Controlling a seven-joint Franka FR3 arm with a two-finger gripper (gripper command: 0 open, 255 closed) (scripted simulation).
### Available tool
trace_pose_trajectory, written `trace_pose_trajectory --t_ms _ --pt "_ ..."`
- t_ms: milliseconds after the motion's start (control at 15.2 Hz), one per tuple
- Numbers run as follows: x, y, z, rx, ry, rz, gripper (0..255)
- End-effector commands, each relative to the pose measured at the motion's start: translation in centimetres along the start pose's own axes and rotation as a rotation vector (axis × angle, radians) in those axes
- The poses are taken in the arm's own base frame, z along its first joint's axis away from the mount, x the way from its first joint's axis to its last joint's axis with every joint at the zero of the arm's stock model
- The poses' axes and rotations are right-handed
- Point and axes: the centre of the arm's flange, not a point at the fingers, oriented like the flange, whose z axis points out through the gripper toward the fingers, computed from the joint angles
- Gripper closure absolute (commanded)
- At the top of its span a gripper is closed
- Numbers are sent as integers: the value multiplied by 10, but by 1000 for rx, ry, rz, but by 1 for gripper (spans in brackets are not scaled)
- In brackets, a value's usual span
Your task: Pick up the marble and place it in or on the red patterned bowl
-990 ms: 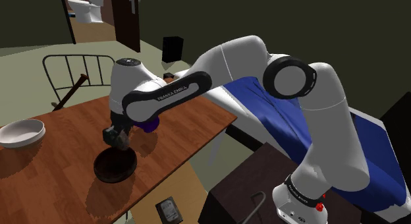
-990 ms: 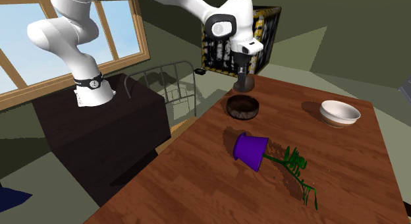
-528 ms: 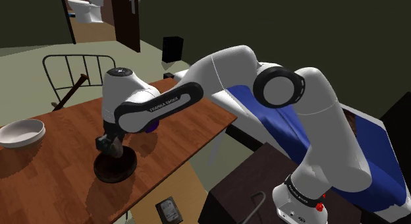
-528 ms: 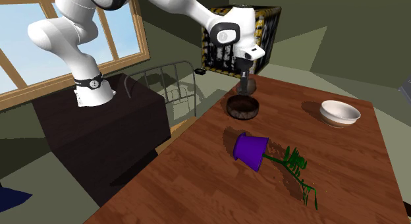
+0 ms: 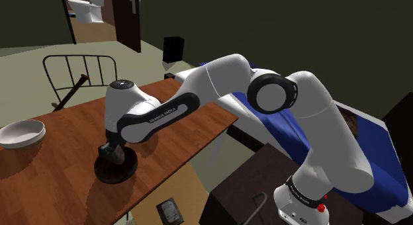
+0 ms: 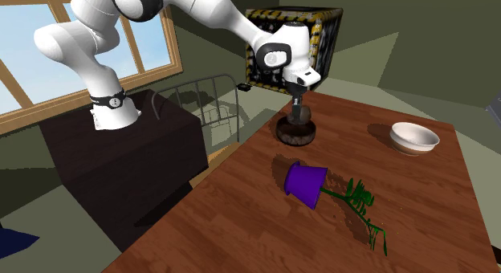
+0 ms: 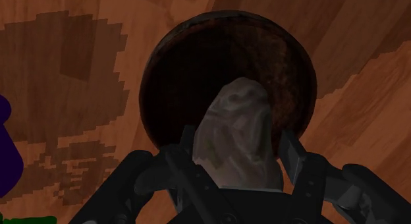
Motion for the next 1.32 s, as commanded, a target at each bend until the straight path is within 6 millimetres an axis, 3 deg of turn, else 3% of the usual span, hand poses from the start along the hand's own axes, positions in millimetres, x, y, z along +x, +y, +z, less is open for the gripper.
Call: trace_pose_trajectory --t_ms 0,462,528,858,1122,1254 --pt "-1 0 4 0 1 0 255" --pt "-1 0 4 0 1 0 255" --pt "-1 0 5 0 1 0 0" --pt "-1 0 5 0 1 0 0" --pt "-1 0 -46 0 1 0 0" --pt "-1 0 -45 0 1 0 0"
